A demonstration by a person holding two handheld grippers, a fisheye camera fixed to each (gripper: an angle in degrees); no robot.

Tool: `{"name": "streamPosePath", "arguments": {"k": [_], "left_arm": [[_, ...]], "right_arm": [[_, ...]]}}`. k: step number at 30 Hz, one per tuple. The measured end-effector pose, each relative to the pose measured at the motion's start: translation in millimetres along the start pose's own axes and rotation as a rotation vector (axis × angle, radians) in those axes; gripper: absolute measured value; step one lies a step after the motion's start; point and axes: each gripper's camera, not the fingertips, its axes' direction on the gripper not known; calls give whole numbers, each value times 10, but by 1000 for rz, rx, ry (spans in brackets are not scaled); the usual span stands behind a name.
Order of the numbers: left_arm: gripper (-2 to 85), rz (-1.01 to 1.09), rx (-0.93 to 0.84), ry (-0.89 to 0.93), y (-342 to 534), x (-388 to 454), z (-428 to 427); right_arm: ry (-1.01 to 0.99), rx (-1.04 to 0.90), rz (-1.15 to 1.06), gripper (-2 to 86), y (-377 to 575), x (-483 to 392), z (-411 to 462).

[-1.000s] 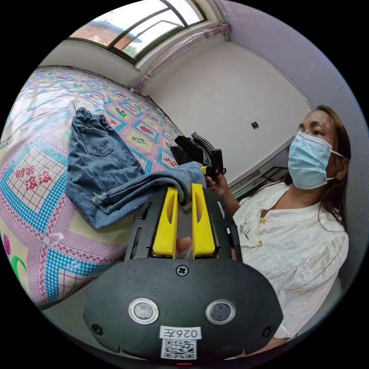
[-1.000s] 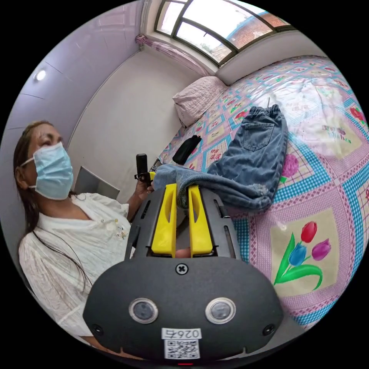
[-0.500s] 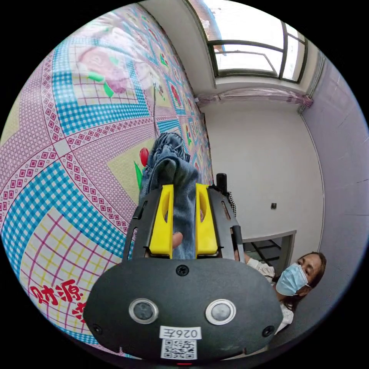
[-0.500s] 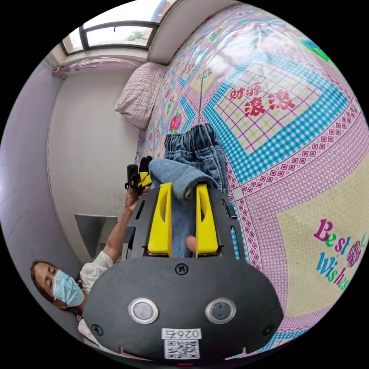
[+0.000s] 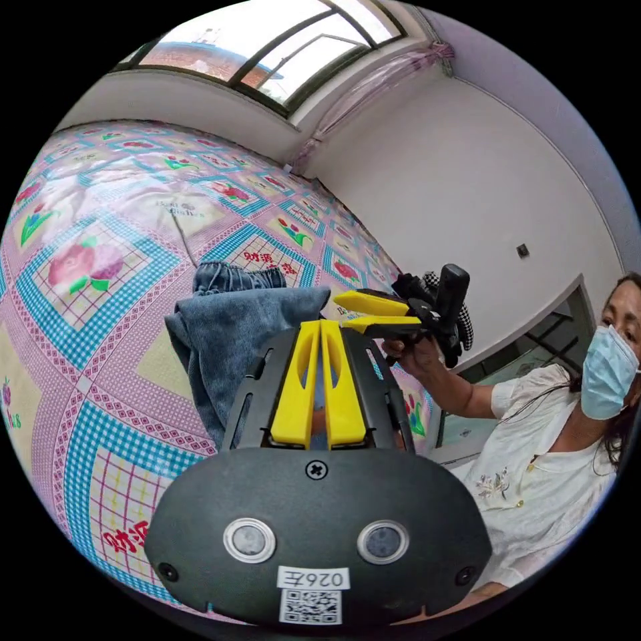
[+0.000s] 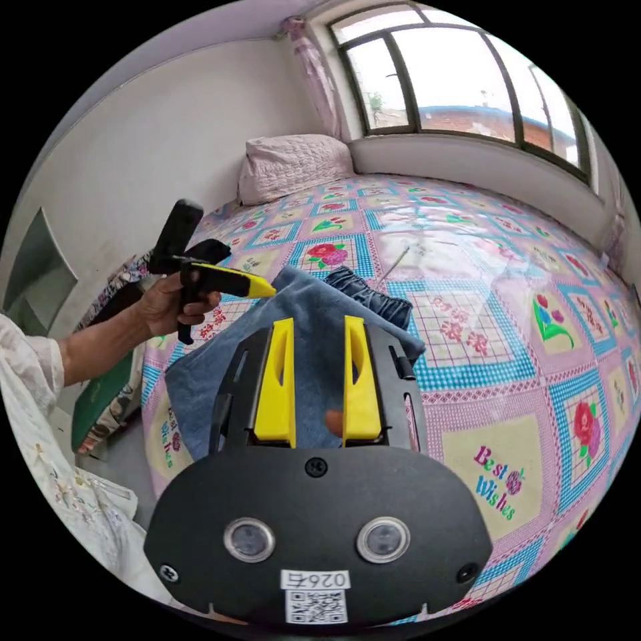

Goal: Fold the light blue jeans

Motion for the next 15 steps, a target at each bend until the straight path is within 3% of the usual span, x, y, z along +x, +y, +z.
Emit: {"name": "streamPosePath", "arguments": {"k": [2, 3, 4, 6, 8, 11, 13, 15], "left_arm": [[-10, 9, -129, -181, -252, -173, 377], [-10, -21, -207, -160, -360, -362, 579], [-10, -135, -172, -41, -403, -555, 593], [-10, -184, -145, 44, -405, -622, 556], [-10, -143, -122, 15, -357, -447, 474], [-9, -11, -123, -36, -308, -84, 499], [-9, 79, -277, -255, -368, -90, 836], [-9, -8, -271, -121, -424, -337, 886]], "right_arm": [[245, -105, -54, 38, -96, -20, 538], [304, -121, -49, 23, -87, 36, 654], [326, -161, -42, 5, -59, 168, 818], [188, -115, 54, 0, -29, 337, 723], [124, -32, 121, 12, 89, 281, 426], [40, 45, 63, 10, 341, -166, 150], [53, -3, 12, 3, 509, -475, 240], [168, -155, -77, -6, 703, -714, 610]]}}
